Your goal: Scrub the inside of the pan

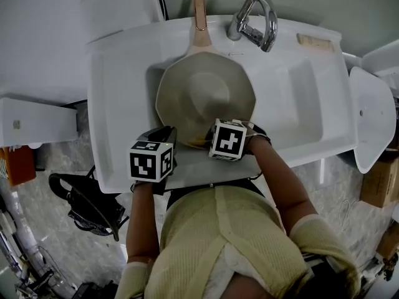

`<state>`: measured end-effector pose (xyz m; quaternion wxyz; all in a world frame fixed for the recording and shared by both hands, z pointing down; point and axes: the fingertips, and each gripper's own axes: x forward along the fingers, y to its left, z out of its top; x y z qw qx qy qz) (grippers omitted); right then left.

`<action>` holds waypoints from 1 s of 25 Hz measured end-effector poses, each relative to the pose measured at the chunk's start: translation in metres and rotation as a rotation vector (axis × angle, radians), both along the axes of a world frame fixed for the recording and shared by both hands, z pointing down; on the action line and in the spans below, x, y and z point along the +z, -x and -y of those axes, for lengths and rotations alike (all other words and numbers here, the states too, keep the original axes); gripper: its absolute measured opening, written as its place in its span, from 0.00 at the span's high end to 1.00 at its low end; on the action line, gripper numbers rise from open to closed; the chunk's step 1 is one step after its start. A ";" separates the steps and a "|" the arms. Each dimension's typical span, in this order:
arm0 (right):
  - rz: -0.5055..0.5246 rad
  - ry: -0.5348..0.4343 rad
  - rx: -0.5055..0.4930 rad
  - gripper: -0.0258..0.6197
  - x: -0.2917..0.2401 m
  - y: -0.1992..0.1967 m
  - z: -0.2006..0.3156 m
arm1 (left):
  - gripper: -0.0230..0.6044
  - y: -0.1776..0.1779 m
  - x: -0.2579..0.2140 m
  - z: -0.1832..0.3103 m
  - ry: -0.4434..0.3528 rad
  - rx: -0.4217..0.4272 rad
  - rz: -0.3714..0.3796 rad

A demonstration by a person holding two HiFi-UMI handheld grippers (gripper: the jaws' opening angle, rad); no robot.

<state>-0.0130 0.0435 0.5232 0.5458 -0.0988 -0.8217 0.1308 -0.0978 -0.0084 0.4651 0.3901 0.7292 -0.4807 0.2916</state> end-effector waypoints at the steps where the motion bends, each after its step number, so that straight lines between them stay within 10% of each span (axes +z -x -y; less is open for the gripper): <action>1: 0.008 -0.014 0.015 0.88 -0.001 0.000 0.003 | 0.81 -0.001 0.000 0.000 -0.001 0.005 0.000; 25: 0.231 -0.500 0.463 0.88 -0.072 -0.007 0.145 | 0.73 0.034 -0.016 0.064 -0.153 -0.120 0.064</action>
